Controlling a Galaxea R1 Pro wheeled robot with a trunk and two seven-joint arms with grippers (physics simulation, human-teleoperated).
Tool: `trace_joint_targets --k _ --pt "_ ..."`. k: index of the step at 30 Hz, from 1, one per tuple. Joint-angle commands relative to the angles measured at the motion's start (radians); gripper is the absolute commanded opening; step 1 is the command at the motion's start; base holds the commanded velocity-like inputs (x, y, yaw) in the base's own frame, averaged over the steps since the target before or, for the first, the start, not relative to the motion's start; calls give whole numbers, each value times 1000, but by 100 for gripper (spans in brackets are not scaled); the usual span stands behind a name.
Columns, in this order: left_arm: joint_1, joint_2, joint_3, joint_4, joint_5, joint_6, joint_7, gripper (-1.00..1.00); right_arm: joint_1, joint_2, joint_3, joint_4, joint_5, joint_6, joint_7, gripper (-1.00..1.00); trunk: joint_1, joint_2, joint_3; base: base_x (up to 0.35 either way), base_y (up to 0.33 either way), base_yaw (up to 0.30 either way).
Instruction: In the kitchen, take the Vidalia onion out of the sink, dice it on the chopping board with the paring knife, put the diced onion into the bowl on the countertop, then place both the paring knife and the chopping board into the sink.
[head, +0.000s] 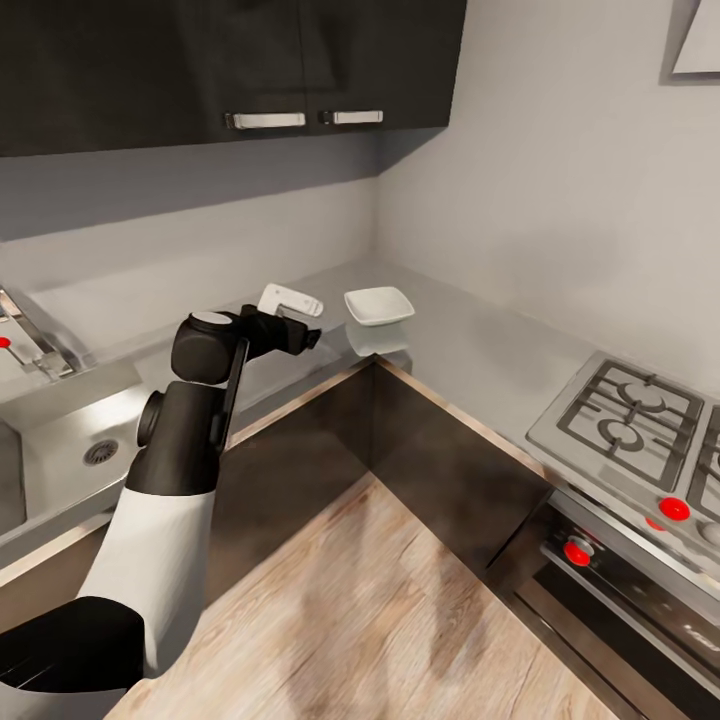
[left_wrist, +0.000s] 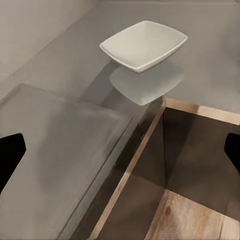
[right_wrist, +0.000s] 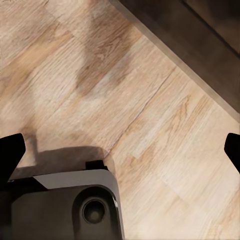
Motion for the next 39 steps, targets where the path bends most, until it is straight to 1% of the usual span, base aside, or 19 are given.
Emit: trace_joint_targets --k 1,7,13,28,32,37,39 --pt "-1 -1 0 -1 -10 3 -9 100 -1 1 -1 0 2 -3 -3 100 1 -2 -2 234 0 0" --pt "-1 -1 0 -1 -10 3 -9 100 -1 4 0 2 1 -3 -3 100 1 -2 -2 288 0 0" --pt "-1 -2 0 0 -10 3 -9 100 -1 13 1 45 2 -3 -2 100 1 -2 -2 318 0 0" --pt "-1 -5 -2 5 -7 3 -9 100 -1 15 1 54 2 -3 -2 100 1 -2 -2 321 -53 0" --pt "-1 -5 -3 5 7 3 -9 100 -1 15 1 54 2 -3 -2 100 1 -2 -2 321 -105 0" --pt "-1 -2 -4 5 54 2 -9 100 -1 15 1 54 2 -3 -3 100 1 -2 -2 235 -67 0" --pt "0 -1 -4 6 58 2 -9 100 -1 16 1 54 2 -3 -3 100 1 -2 -2 63 -14 0"
